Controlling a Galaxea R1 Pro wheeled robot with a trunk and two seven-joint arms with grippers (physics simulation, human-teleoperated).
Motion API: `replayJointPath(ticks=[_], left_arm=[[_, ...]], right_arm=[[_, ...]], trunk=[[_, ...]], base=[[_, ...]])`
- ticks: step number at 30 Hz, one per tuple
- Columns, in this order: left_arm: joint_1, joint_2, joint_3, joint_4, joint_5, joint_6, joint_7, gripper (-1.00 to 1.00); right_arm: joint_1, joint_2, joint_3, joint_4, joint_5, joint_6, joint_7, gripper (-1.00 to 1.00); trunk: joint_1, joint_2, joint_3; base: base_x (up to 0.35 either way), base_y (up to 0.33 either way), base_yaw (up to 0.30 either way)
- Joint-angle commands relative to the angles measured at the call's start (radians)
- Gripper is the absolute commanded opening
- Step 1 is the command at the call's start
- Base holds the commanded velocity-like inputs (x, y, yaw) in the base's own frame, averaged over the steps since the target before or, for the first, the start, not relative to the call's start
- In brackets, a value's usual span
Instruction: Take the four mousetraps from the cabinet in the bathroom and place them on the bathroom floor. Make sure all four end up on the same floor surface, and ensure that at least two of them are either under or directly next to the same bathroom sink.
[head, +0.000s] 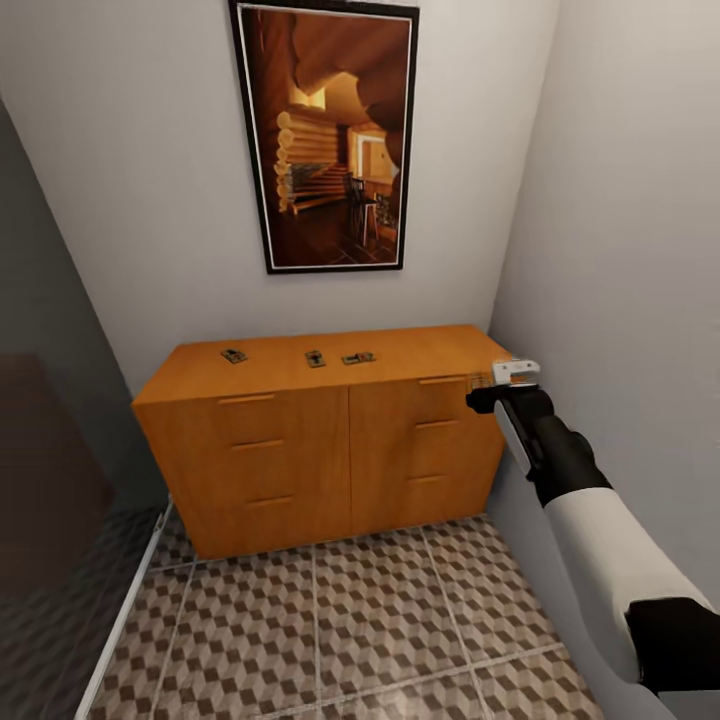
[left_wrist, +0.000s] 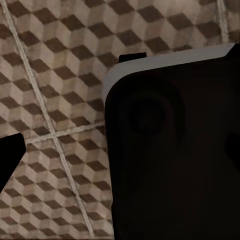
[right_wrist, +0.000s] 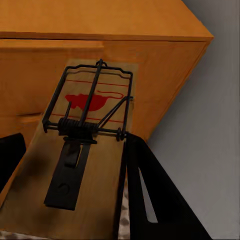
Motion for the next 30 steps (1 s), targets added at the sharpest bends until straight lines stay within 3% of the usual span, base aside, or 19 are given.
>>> replayJointPath(ticks=[1,7,10,14,15,19,22,26,30], left_arm=[[0.000,0.000,-0.008,0.000,0.002,-0.002,0.006,1.00],[0.000,0.000,-0.008,0.000,0.002,-0.002,0.006,1.00],[0.000,0.000,-0.008,0.000,0.002,-0.002,0.006,1.00],[0.000,0.000,-0.008,0.000,0.002,-0.002,0.006,1.00],[0.000,0.000,-0.008,0.000,0.002,-0.002,0.006,1.00],[0.000,0.000,-0.007,-0.002,0.002,-0.002,0.006,1.00],[0.000,-0.001,-0.006,-0.005,0.001,-0.002,0.006,1.00],[0.000,-0.017,-0.006,-0.020,-0.004,-0.002,0.004,1.00],[0.000,-0.022,-0.005,-0.075,-0.005,0.002,0.005,1.00]], right_arm=[[-0.001,-0.001,0.004,0.010,-0.003,-0.002,-0.003,-1.00],[-0.001,0.003,0.004,0.167,-0.005,-0.123,0.001,-1.00],[-0.001,0.006,0.004,0.317,-0.007,-0.235,0.027,-1.00],[-0.001,0.022,0.004,0.577,-0.006,-0.437,0.103,-1.00],[-0.001,0.031,0.004,0.661,-0.006,-0.516,0.119,-1.00],[0.001,0.055,0.004,0.850,-0.004,-0.715,0.145,-1.00],[0.023,0.069,0.004,0.903,-0.004,-0.787,0.153,-1.00],[0.156,0.088,0.004,0.930,-0.002,-0.896,0.157,-1.00],[0.249,0.099,0.004,0.936,-0.002,-1.009,0.163,-1.00]], trunk=[[-0.001,-0.001,-0.001],[-0.001,-0.001,-0.001],[-0.001,-0.001,-0.001],[-0.001,-0.001,-0.001],[-0.001,-0.001,-0.001],[-0.001,-0.001,-0.001],[-0.001,-0.001,-0.001],[-0.001,-0.001,-0.001],[-0.001,-0.001,-0.001]], base=[[-0.332,0.000,0.000],[-0.331,0.000,0.000],[-0.250,0.000,0.000],[-0.093,0.000,0.000],[-0.036,0.000,0.000],[-0.018,0.000,0.000],[-0.005,0.000,0.000],[-0.001,0.000,0.000],[0.000,0.000,0.000]])
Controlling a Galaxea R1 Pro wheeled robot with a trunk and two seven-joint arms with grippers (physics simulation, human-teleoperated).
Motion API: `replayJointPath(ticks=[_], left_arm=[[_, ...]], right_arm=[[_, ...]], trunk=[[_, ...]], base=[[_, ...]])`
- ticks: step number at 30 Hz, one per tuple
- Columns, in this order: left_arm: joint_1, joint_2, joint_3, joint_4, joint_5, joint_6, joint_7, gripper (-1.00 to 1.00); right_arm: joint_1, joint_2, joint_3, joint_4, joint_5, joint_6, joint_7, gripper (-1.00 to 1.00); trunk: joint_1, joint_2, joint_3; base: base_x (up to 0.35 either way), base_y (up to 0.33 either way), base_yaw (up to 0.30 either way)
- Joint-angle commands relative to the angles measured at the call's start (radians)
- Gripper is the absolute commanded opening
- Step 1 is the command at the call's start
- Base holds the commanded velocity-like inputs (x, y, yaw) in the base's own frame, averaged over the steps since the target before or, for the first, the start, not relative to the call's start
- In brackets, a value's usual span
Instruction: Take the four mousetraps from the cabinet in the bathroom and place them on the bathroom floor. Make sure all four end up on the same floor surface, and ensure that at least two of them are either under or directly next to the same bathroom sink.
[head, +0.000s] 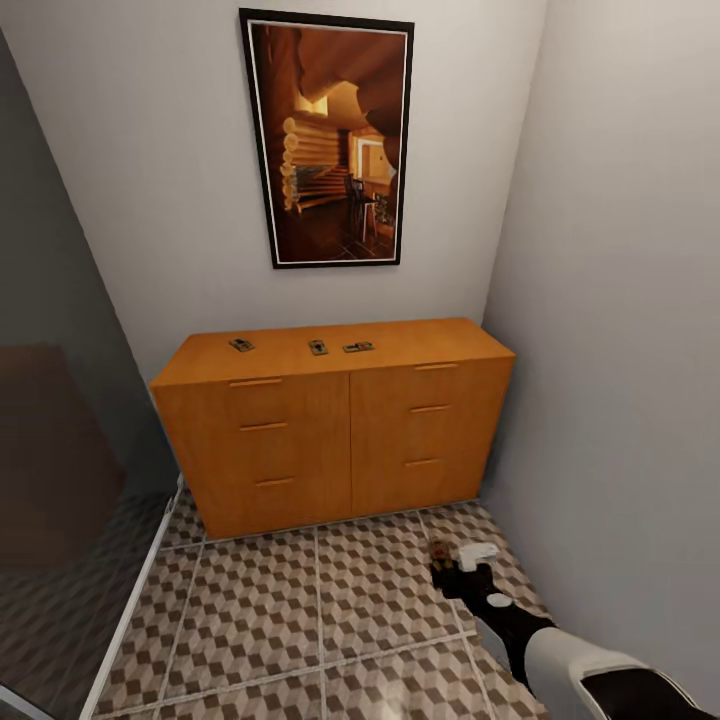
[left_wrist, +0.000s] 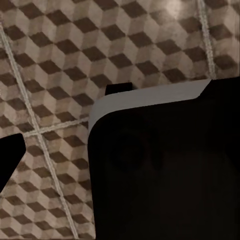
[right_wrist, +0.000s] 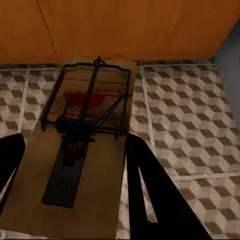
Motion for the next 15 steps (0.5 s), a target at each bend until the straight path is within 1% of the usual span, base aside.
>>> replayJointPath(ticks=[1,2,5,7,8,9,12,14,15], left_arm=[[0.000,0.000,-0.008,-0.013,0.001,-0.001,0.008,1.00],[0.000,-0.001,-0.008,-0.036,0.001,0.001,0.009,1.00],[0.000,-0.001,-0.008,-0.079,0.002,0.008,0.012,1.00],[0.000,-0.001,-0.007,-0.116,0.002,0.027,0.012,1.00],[0.000,0.000,-0.007,-0.125,0.003,0.035,0.013,1.00],[0.000,0.000,-0.007,-0.144,0.003,0.052,0.013,1.00],[0.000,0.001,-0.007,-0.191,0.004,0.092,0.013,1.00],[0.000,0.002,-0.006,-0.261,0.004,0.134,0.014,1.00],[0.000,0.002,-0.006,-0.284,0.004,0.146,0.014,1.00]], right_arm=[[0.018,0.001,0.005,0.001,-0.004,-0.019,0.007,-1.00],[0.052,0.002,0.005,0.002,-0.003,-0.044,0.016,-1.00],[0.114,0.002,0.005,0.003,-0.002,-0.088,0.039,-1.00],[0.184,0.001,0.005,0.003,-0.001,-0.138,0.058,-1.00],[0.200,0.001,0.005,0.003,-0.001,-0.151,0.061,-1.00],[0.230,0.001,0.005,0.003,-0.001,-0.176,0.067,-1.00],[0.286,0.001,0.005,0.004,-0.001,-0.210,0.072,-1.00],[0.338,0.002,0.005,0.005,-0.001,-0.230,0.076,-1.00],[0.348,0.003,0.005,0.005,-0.001,-0.235,0.076,-1.00]], trunk=[[0.000,0.000,-0.001],[0.000,0.000,-0.001],[0.000,0.000,-0.001],[0.000,0.000,-0.001],[0.000,0.000,-0.001],[0.000,0.000,-0.001],[0.000,0.000,-0.001],[0.000,0.000,-0.001],[0.000,0.000,-0.001]], base=[[0.000,0.000,0.000],[0.000,0.000,0.000],[0.000,0.000,0.000],[0.000,0.000,0.000],[0.000,0.000,0.000],[0.000,0.000,0.000],[0.000,0.000,0.000],[0.000,0.000,0.000],[0.000,0.000,0.000]])
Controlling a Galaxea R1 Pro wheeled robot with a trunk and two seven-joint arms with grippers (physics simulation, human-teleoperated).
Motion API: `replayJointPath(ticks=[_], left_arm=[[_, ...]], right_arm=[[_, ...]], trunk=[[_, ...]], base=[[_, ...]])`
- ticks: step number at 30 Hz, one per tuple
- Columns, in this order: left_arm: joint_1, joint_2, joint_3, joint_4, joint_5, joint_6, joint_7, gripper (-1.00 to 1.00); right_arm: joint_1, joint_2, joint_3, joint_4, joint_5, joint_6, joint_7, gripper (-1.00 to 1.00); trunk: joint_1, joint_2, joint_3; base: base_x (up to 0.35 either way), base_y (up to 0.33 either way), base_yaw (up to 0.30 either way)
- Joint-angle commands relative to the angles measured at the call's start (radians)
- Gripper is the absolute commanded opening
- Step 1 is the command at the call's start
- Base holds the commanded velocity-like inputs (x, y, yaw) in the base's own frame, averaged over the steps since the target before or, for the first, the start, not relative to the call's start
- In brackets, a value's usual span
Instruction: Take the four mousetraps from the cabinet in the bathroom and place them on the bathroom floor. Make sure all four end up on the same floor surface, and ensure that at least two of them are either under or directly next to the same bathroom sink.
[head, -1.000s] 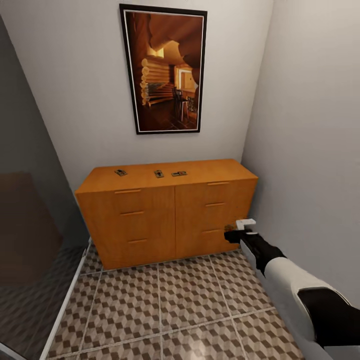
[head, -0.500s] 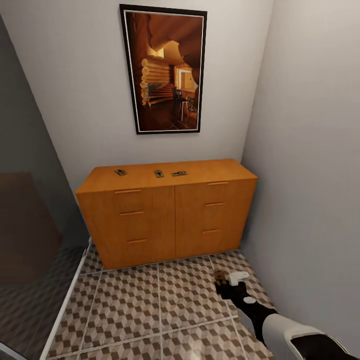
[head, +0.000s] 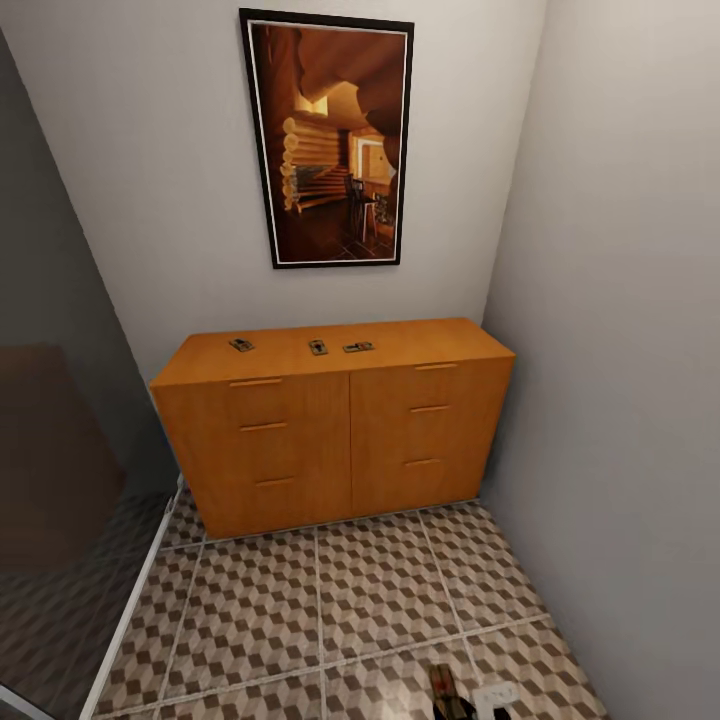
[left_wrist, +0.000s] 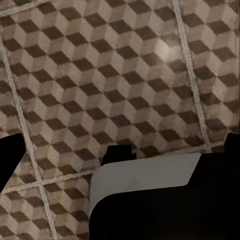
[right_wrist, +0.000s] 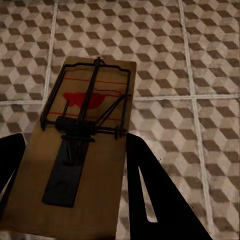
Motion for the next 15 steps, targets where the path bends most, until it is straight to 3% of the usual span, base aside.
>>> replayJointPath(ticks=[1,4,9,13,15], left_arm=[[0.000,0.000,-0.006,-0.051,0.002,0.031,0.009,1.00],[-0.001,-0.001,-0.006,-0.174,0.002,0.133,0.009,1.00],[-0.016,-0.009,-0.006,-0.426,0.003,0.398,0.009,1.00],[-0.034,-0.031,-0.006,-0.577,0.002,0.500,0.008,1.00],[-0.037,-0.041,-0.006,-0.623,0.001,0.519,0.008,1.00]], right_arm=[[0.016,0.000,0.004,0.001,-0.004,-0.014,0.005,-1.00],[0.036,0.001,0.004,0.001,-0.004,-0.031,0.006,-1.00],[0.048,0.002,0.004,0.001,-0.004,-0.040,0.006,-1.00],[0.049,0.003,0.004,0.000,-0.004,-0.039,0.005,-1.00],[0.050,0.003,0.004,0.000,-0.004,-0.038,0.003,-1.00]], trunk=[[0.000,0.000,-0.001],[0.000,0.000,-0.001],[0.000,0.000,-0.001],[0.000,0.000,-0.001],[0.000,0.000,-0.001]], base=[[0.000,0.000,0.000],[0.000,0.000,0.000],[0.000,0.000,0.000],[0.000,0.000,0.000],[0.000,0.000,0.000]])
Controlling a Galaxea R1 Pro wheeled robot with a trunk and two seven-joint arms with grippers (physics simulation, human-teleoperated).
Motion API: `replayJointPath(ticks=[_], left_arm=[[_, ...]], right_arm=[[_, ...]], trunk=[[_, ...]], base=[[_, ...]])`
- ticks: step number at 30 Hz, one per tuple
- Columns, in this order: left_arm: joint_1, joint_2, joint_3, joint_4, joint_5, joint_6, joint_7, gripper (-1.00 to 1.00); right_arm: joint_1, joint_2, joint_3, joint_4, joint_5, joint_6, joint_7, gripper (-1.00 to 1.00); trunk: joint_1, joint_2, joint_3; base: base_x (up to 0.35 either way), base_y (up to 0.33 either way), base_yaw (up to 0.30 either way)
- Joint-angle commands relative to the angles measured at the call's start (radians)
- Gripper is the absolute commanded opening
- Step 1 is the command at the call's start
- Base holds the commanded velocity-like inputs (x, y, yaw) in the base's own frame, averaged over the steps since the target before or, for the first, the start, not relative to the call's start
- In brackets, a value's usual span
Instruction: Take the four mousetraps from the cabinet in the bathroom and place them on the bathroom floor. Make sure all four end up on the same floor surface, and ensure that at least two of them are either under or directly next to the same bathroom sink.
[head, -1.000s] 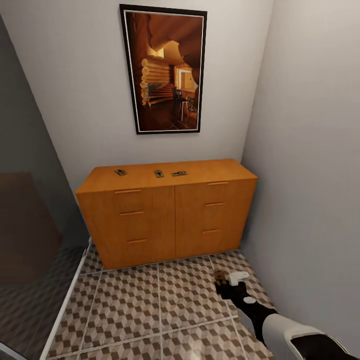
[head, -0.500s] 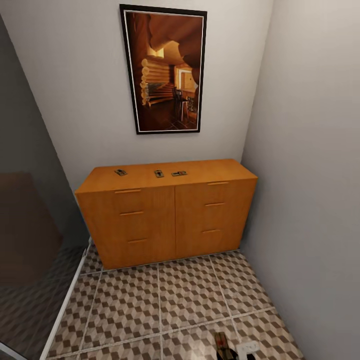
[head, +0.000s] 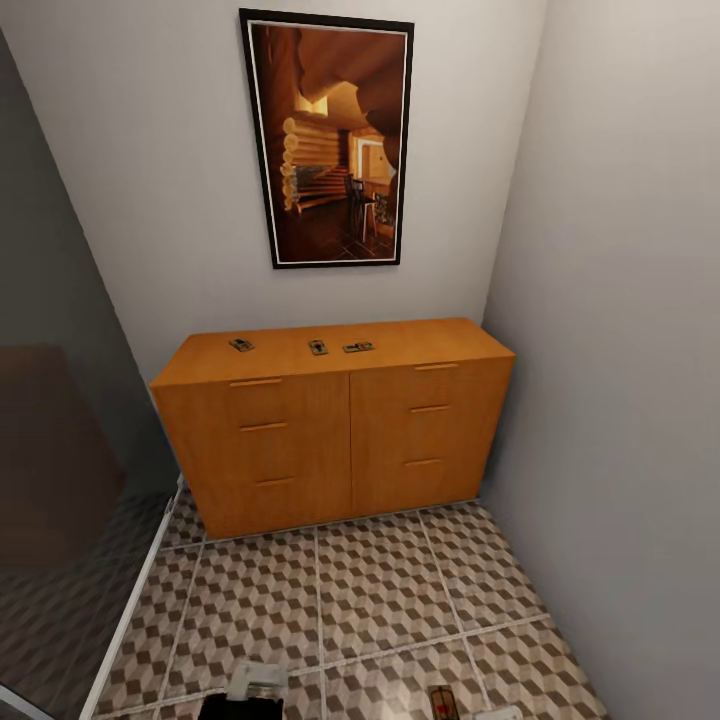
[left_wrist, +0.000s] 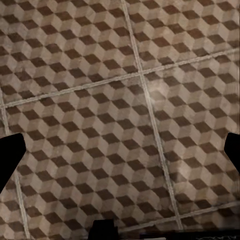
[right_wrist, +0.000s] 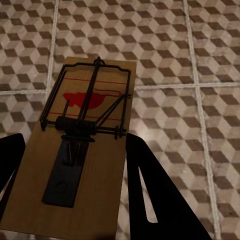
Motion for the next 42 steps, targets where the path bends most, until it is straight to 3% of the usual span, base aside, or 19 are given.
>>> replayJointPath(ticks=[1,7,18,42], left_arm=[[-0.002,-0.006,-0.002,-0.019,0.001,0.013,0.006,1.00],[-0.003,-0.019,-0.003,-0.072,-0.001,0.008,0.006,1.00],[-0.004,-0.019,-0.005,-0.167,0.002,-0.003,-0.001,1.00],[-0.004,-0.018,-0.006,-0.160,0.002,-0.001,-0.002,1.00]], right_arm=[[-0.001,0.000,0.005,0.001,-0.003,-0.002,0.002,-1.00],[0.000,-0.005,0.003,0.000,-0.003,0.000,-0.003,-1.00],[0.000,-0.006,0.003,0.000,-0.002,0.001,-0.004,-1.00],[0.000,-0.006,0.003,0.000,-0.002,0.001,-0.003,-1.00]], trunk=[[0.000,-0.001,-0.001],[0.000,-0.001,-0.001],[0.000,-0.001,-0.001],[0.000,-0.001,-0.001]], base=[[0.000,0.000,0.000],[0.000,0.000,0.000],[0.000,0.000,0.000],[0.000,0.000,0.000]])
